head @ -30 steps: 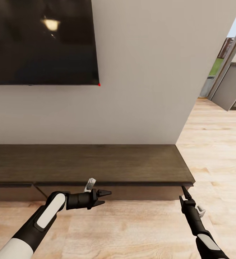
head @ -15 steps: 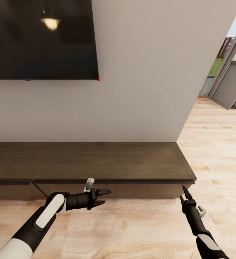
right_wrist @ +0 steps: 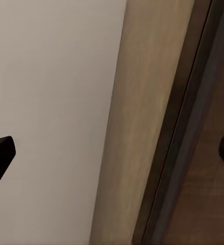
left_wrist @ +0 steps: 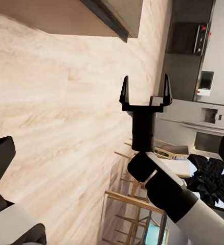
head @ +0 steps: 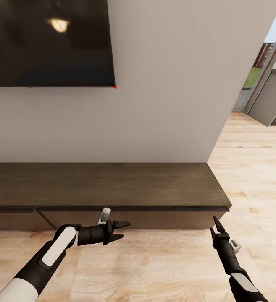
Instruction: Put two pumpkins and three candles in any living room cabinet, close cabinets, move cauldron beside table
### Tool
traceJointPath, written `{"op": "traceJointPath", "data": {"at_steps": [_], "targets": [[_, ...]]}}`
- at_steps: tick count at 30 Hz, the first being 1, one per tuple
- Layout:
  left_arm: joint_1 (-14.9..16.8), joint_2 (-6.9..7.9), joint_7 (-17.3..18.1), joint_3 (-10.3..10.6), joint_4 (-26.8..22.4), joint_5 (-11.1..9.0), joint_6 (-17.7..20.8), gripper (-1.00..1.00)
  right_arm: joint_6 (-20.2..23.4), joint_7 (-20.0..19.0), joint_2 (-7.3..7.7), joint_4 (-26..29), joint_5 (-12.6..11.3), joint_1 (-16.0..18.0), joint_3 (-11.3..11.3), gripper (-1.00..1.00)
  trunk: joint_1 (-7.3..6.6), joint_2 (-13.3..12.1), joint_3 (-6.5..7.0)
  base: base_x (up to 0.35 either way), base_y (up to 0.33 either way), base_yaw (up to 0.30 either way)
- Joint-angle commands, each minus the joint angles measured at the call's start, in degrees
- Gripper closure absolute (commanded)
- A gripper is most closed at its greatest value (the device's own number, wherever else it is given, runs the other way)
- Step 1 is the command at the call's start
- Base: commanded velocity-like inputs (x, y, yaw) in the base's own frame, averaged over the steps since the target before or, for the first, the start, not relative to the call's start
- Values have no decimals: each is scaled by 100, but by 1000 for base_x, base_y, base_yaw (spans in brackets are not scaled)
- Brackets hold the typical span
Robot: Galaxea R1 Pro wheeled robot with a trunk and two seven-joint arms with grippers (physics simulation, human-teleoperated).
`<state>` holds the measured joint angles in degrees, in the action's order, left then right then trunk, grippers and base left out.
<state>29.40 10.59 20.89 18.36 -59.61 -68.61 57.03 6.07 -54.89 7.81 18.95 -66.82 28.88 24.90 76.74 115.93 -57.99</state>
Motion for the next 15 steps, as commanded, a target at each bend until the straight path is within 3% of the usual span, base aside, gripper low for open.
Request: {"op": "traceJointPath", "data": {"at_steps": [1, 15], "targets": [[4, 4, 47, 9, 2, 32, 1, -100, 59, -22, 1, -5, -59, 4, -2, -100, 22, 43, -23, 0, 0, 0], [4, 4, 48, 9, 2, 35, 1, -100, 50, -18, 1, -5, -59, 4, -2, -100, 329, 605, -274, 0, 0, 0]]}}
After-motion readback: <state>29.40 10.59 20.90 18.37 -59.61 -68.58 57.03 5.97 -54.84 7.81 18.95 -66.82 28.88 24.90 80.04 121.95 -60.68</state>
